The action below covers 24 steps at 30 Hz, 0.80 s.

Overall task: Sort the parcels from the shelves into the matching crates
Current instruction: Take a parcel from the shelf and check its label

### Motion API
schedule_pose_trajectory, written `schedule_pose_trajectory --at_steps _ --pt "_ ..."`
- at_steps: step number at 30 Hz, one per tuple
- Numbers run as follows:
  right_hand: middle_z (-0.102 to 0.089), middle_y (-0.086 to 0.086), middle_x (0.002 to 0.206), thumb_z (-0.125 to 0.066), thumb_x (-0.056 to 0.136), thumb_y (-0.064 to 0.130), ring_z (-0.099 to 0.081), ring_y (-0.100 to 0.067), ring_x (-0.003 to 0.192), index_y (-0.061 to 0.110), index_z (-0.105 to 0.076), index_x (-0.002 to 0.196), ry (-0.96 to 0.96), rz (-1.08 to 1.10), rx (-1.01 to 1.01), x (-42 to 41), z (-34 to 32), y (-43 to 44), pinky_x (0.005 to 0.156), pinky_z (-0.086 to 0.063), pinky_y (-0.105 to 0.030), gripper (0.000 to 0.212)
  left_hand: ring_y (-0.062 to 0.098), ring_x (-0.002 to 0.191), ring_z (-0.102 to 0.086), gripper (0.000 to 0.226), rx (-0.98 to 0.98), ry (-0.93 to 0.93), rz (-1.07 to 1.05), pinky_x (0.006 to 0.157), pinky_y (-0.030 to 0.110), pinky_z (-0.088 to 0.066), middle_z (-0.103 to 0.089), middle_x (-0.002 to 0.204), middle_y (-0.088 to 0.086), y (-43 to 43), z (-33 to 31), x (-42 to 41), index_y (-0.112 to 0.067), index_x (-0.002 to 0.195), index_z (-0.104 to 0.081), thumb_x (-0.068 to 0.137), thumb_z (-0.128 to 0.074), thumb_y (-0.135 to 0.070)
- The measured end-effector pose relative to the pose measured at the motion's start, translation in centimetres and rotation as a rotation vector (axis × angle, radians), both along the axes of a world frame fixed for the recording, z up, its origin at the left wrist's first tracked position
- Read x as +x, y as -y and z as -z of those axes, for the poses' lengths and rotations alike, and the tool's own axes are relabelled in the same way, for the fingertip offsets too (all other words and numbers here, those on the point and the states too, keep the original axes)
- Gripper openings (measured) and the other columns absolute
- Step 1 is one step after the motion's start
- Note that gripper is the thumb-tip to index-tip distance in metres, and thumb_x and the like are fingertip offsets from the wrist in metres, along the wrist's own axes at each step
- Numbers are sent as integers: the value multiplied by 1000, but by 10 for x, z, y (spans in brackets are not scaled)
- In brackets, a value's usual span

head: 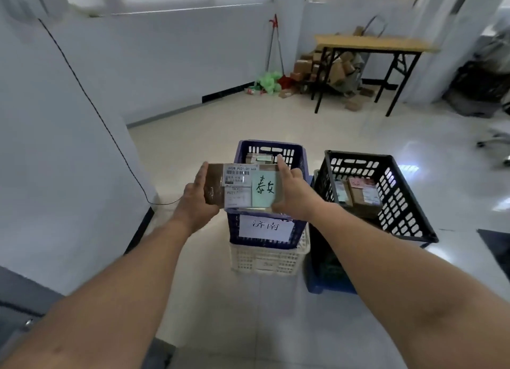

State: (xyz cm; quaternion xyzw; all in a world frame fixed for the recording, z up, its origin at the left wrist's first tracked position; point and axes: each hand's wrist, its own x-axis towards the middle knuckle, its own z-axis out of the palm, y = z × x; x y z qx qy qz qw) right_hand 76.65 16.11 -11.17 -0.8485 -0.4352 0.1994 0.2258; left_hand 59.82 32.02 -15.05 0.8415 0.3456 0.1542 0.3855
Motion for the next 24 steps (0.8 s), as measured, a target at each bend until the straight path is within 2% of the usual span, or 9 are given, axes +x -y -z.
schedule_pose_trajectory --at_steps 2,6,9,11,13,15,17,20,24 --pt "-24 -14 141 -69 83 10 -49 -27 103 27 16 152 10 39 -40 16 4 6 96 -47 -38 110 25 107 -49 102 -13 3 62 97 41 -45 -38 125 11 0 4 22 -36 152 -2 81 -71 -13" --pt "-25 -16 141 -74 79 16 -52 -31 110 26 11 152 70 96 -88 48 12 25 95 -46 -39 113 24 100 -53 101 -20 17 161 91 33 -44 -42 119 9 9 13 69 -33 152 -3 81 -73 -15" --pt "-29 -15 139 -77 76 18 -50 -30 114 28 2 152 101 165 -60 79 15 45 96 -45 -41 110 24 96 -55 103 -40 28 250 90 35 -47 -45 119 11 16 15 109 -36 152 -4 79 -72 -10" --pt "-34 -13 133 -78 74 16 -49 -27 109 30 -2 151 96 203 -35 104 20 59 94 -46 -39 109 25 95 -56 105 -53 34 308 91 43 -49 -49 119 12 22 17 137 -47 148 -4 74 -71 -17" --pt "-36 -12 131 -78 73 15 -46 -24 106 30 -5 150 82 233 -9 133 26 74 94 -48 -40 108 26 104 -57 105 -72 58 358 94 50 -48 -51 122 11 27 26 168 -55 145 -4 68 -71 -26" --pt "-35 -11 130 -78 72 17 -44 -21 105 30 -6 151 76 250 0 165 32 90 95 -48 -41 107 26 115 -52 106 -63 49 387 101 53 -42 -51 127 9 39 28 201 -49 147 -4 73 -75 -24" --pt "-35 -10 128 -79 72 20 -44 -21 104 28 -6 151 80 253 -3 202 38 107 95 -48 -41 107 20 124 -44 105 -58 29 380 110 50 -34 -48 134 9 58 28 237 -37 151 -5 78 -76 -14" --pt "-34 -9 128 -78 72 19 -44 -24 109 28 -5 151 58 255 -16 268 51 130 98 -47 -42 108 10 124 -36 100 -26 -5 369 113 43 -30 -42 142 7 84 35 300 -28 153 -7 81 -72 -6" --pt "-33 -8 127 -76 73 19 -49 -25 107 29 -2 151 44 267 -65 361 67 163 95 -49 -39 108 20 134 -37 97 22 -107 373 113 42 -30 -36 149 5 116 47 388 -30 153 -6 83 -71 -14"
